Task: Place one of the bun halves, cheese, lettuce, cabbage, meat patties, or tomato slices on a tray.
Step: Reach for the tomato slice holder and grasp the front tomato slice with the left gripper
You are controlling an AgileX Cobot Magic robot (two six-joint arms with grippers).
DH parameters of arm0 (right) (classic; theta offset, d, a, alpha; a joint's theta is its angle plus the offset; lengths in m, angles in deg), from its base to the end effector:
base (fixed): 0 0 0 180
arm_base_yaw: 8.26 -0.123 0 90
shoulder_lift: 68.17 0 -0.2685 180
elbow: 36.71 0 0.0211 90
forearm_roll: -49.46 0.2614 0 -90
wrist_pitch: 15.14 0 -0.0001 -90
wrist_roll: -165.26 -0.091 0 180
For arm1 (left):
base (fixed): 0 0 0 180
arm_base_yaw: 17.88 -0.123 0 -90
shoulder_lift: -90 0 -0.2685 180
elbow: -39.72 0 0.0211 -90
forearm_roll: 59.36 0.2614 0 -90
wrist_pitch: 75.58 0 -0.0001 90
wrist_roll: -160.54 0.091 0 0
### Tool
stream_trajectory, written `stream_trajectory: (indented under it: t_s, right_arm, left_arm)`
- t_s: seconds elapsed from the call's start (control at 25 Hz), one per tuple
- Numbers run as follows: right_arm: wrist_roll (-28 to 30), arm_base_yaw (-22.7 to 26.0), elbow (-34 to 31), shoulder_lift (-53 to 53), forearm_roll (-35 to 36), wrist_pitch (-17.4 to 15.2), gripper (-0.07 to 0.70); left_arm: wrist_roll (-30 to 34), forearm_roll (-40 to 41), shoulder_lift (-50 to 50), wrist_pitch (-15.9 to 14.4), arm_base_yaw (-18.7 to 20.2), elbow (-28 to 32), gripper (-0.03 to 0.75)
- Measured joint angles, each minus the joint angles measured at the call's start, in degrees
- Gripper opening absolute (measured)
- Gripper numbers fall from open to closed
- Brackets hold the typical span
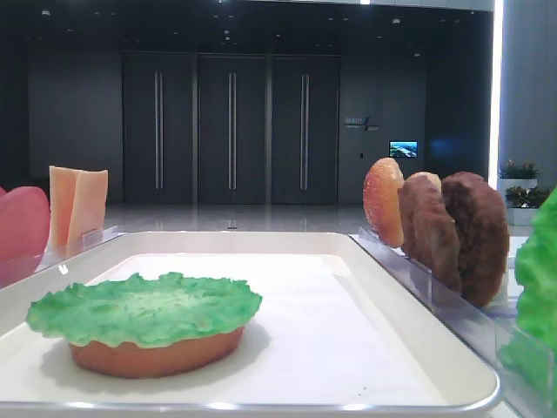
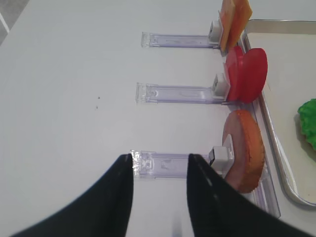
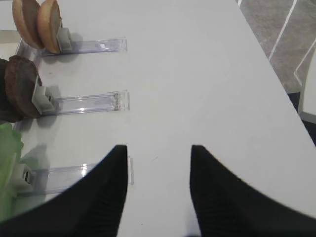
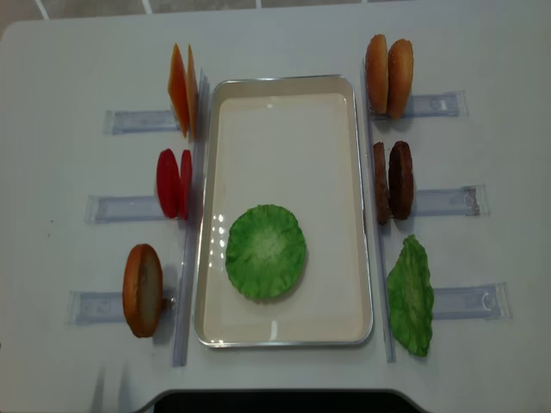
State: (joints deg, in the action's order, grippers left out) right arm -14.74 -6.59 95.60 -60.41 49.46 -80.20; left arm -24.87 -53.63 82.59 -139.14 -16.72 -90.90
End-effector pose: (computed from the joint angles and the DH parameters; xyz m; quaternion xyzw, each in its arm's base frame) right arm 0.0156 -0.0005 0.2786 0.0127 0.8681 -0.0072 0.4961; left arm 0.0193 0.0078 0.2727 -0.0351 0.8658 0.0213 0.4988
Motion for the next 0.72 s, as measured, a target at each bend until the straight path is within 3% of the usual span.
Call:
stream_trajectory:
  t_s: [0.72]
  right_arm:
    - [0.0, 0.0, 0.0, 0.0, 0.0, 0.1, 0.29]
  left_arm:
    - [0.2, 0.0, 0.0, 0.0, 0.0, 0.0, 0.282]
